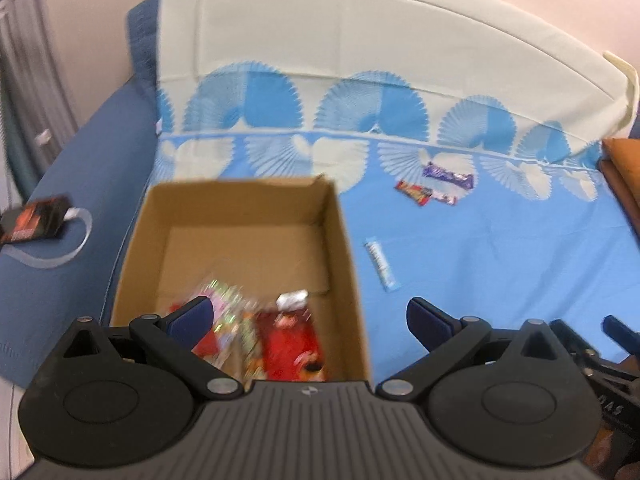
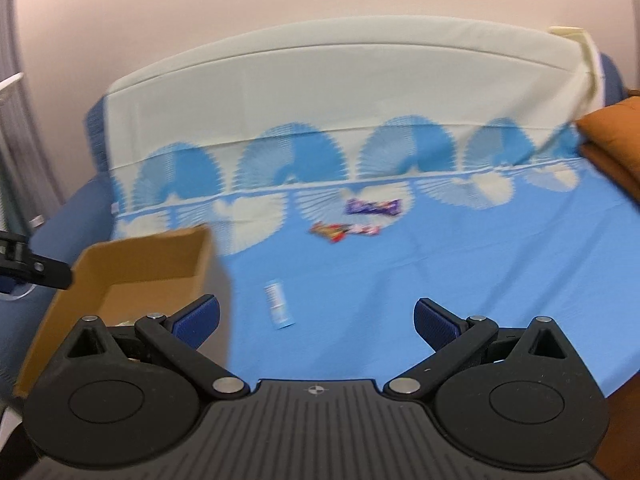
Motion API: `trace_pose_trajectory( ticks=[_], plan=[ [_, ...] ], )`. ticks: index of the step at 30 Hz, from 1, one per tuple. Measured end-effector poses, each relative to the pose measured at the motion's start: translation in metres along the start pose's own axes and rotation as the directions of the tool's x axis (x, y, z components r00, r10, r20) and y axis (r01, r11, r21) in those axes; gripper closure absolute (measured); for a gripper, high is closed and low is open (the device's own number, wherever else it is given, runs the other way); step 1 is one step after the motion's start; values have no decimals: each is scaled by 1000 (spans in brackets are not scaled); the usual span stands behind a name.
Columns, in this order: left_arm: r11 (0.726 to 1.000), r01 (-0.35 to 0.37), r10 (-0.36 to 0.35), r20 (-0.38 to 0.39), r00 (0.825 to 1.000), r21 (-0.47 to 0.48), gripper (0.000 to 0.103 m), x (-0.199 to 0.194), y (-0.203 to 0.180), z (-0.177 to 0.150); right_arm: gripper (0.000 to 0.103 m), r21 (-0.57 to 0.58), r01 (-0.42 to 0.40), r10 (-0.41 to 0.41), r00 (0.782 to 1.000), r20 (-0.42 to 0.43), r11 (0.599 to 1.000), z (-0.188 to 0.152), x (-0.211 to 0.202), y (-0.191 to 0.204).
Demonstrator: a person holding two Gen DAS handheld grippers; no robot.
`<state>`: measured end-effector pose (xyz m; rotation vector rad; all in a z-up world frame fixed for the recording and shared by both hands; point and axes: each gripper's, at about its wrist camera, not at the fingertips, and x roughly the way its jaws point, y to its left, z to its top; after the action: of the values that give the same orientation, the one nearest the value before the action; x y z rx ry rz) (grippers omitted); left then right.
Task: Organize snacks
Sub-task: 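Reach to the snacks and grasp the gold wafer bar with left tool while right grasps purple candy bar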
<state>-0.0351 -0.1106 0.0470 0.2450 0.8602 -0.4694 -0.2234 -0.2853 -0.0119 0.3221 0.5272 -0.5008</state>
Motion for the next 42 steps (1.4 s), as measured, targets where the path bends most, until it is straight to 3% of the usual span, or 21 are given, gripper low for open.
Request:
trace_pose_trajectory(
  ticks=[3,7,10,15,22,26,30,33,36,39,42],
  plan=[
    [999,14,-14,-5,1000,29,0,19,-24,25,0,6,51,-51,998,28,999,15,10,-31],
    [998,57,-56,-81,995,5,0,64,-56,65,0,19,96,-97,994,55,995,37,36,-70],
    [998,50,-54,-143,988,-30,0,111,-75,94,0,20,99,-100,993,56,995,53,70,-95],
    [997,28,-47,-284,958,-70,0,220,-105,137,0,-34,29,-29,999,14,999,78,157,-125],
    [996,44,-70,-349,934,-81,0,350,-126,162,0,-157,-22,15,999,-43,987,107,297,-137],
    [985,27,-94,-402,911,-169,0,408,-128,166,0,-164,-47,30,994,-105,985,113,370,-141],
    [969,19,-128,-431,893,-248,0,446,-131,173,0,-194,-48,25,992,-121,980,115,426,-135],
    [963,13,-130,-422,897,-269,0,466,-135,179,0,-217,-45,17,991,-129,975,118,458,-129],
    [977,1,-103,-465,879,-215,0,484,-141,175,0,-246,-24,-14,989,-149,969,119,488,-125],
    [986,7,-79,-431,899,-167,0,480,-142,167,0,-302,1,-74,970,-230,953,113,520,-121],
    [986,7,-80,-436,896,-167,0,480,-138,167,0,-312,-16,-44,982,-185,950,110,523,-119]
  ],
)
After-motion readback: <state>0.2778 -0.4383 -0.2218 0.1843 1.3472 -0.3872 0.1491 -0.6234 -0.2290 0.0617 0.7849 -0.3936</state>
